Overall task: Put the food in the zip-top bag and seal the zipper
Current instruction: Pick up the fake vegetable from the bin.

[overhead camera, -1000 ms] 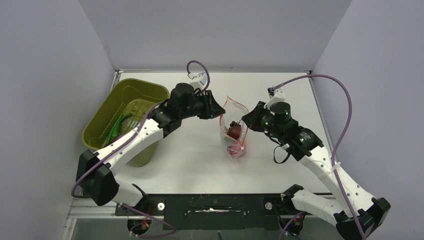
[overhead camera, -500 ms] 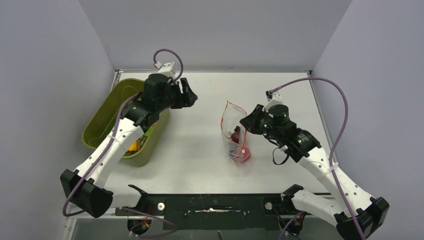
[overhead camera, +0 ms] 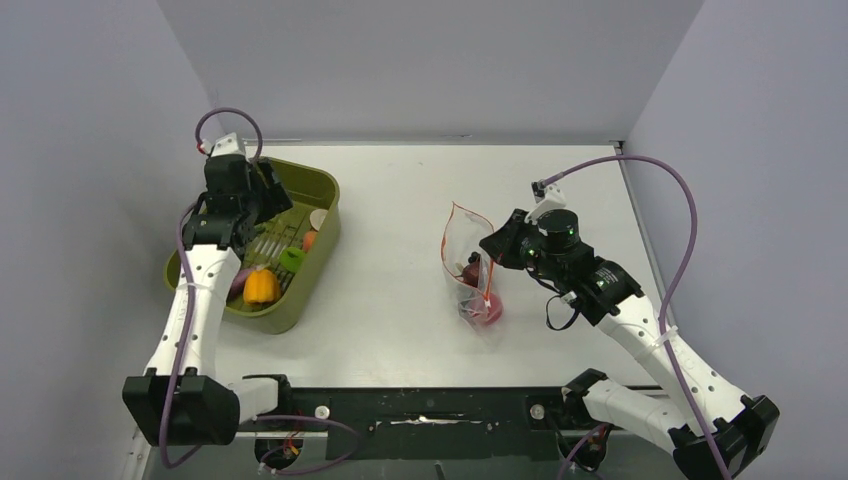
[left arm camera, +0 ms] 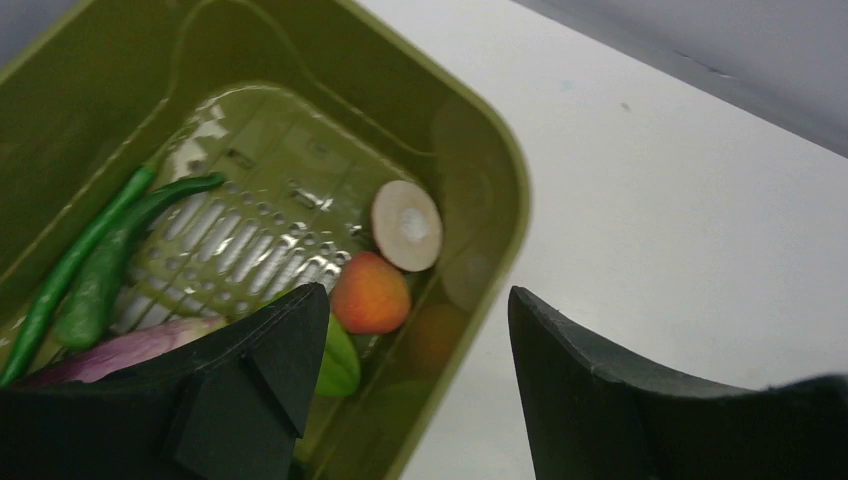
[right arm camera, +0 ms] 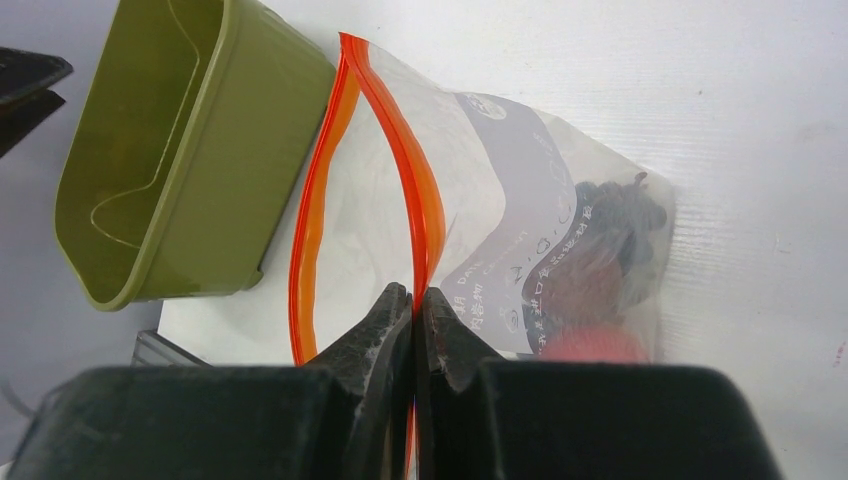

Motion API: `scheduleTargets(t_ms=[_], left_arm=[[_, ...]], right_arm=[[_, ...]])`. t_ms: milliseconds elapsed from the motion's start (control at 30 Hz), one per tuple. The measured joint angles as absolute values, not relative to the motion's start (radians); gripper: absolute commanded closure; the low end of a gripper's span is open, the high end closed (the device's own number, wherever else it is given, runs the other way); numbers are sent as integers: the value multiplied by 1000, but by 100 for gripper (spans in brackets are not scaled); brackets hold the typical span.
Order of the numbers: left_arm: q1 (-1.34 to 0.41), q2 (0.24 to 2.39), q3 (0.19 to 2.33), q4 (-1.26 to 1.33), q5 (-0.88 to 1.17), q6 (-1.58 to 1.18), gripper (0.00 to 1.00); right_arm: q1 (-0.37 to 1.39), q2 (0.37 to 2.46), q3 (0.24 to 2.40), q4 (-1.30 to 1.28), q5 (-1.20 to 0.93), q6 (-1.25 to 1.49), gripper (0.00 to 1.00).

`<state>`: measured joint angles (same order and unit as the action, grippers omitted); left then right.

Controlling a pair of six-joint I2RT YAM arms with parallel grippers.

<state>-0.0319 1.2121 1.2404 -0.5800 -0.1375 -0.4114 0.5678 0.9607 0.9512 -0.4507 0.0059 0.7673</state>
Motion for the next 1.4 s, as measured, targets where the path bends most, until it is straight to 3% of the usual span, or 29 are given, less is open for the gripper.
scheduleTargets(t_ms=[300,833,1033,1400], left_arm=[[139,1335,1172,-579,-147,-316,38],[146,1438,1098,-406,-154,222,41],[147,1555,1172,-427,-176,397,48],[147,1748,1214,-465,-257,526,51]], right_arm=[[568,961,952,-461,3,763,100],[566,1011,978,-464,-20,712,100],[561,1029,991,-465,-19,686,100],[540,1054,1010,-466,-20,648,100]])
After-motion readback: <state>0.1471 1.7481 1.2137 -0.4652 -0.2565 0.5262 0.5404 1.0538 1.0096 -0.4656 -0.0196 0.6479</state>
